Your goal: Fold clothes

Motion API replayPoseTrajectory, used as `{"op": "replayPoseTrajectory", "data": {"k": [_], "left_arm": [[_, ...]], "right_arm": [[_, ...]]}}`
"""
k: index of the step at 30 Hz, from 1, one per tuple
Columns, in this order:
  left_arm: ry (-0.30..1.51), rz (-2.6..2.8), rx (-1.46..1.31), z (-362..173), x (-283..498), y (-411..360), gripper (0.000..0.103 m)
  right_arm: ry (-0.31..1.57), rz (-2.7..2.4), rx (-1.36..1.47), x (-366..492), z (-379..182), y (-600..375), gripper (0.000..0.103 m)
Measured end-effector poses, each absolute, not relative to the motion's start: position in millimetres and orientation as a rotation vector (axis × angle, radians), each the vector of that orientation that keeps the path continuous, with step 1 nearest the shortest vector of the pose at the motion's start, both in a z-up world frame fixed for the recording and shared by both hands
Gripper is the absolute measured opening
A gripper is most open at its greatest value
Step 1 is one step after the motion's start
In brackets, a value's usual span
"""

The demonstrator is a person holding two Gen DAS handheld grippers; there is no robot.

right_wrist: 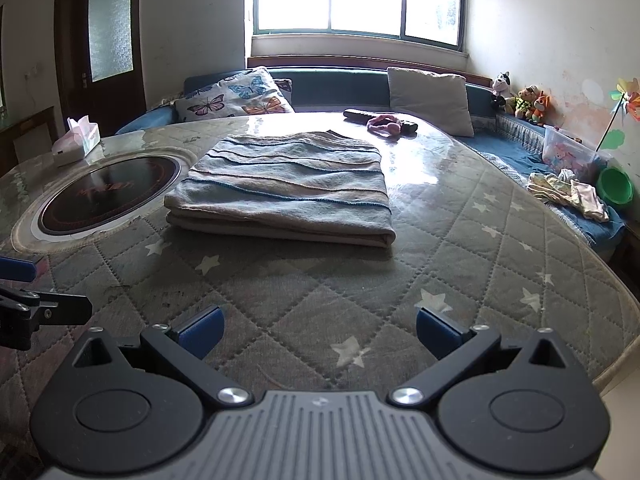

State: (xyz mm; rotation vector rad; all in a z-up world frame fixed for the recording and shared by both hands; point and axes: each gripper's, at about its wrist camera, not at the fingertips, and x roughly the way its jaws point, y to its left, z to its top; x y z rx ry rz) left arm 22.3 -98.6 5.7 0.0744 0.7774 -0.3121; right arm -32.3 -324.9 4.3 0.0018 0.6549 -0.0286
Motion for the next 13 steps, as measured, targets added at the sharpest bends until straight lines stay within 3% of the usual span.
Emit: {"op": "replayPoseTrajectory", "data": {"k": [13], "left_arm": [[0.766,-0.315,0.082,5.7,18.3,-100.7,0.103]], "right_arm": [[0.657,-0.028,0.001,-36.1,2.6,-322.6,0.103]]}}
